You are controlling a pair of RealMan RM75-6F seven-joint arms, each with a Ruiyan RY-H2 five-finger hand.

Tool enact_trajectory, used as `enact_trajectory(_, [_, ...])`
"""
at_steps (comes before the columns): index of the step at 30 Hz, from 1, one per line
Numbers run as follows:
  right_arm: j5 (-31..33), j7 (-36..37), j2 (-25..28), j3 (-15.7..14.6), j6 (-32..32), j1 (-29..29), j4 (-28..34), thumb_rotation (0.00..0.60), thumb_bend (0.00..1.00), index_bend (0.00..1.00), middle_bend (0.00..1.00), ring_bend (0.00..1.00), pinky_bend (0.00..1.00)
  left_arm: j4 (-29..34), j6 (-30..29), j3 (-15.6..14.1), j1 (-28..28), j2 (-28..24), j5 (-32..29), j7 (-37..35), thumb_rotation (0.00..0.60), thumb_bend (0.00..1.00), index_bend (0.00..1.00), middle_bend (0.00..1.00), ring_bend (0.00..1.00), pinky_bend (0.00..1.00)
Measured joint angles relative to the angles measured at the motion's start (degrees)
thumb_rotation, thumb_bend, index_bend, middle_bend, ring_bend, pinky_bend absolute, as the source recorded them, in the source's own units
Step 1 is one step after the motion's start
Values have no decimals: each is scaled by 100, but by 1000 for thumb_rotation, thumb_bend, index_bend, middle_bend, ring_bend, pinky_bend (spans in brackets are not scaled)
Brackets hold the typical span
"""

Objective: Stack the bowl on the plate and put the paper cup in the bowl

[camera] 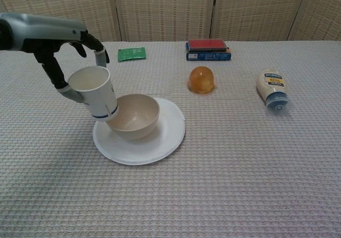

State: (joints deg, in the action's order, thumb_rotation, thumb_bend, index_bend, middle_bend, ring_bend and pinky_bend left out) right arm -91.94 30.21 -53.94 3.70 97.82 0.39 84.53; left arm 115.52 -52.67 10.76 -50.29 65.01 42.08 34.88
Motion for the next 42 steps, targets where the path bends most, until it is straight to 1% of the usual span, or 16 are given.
enact_trajectory(10, [39,15,42,9,-37,-25,30,600,284,172,4,0,0,-521,495,23,-472,264,-61,-304,600,185,482,209,12,196])
enact_trajectory(16, [90,177,98,29,55,-109,41,600,284,173,4,0,0,-877,730,6,-648,476,48,-583,600,185,484,209,12,197])
enact_trajectory(25, [83,82,123,10,-5,-128,59,600,284,174,4,0,0,-1451,949,-80,-788,832,430,-991,600,185,486,209,12,197])
enact_trajectory(35, [139,-227,164,-7,-62,-186,231,600,284,174,4,0,0,-1996,1240,-162,-814,1137,1123,-1619,600,184,483,209,12,197])
enact_trajectory(42, [179,-277,202,-5,-130,-202,309,600,284,174,4,0,0,-2308,1295,-197,-792,1306,1448,-1961,600,185,476,209,12,196])
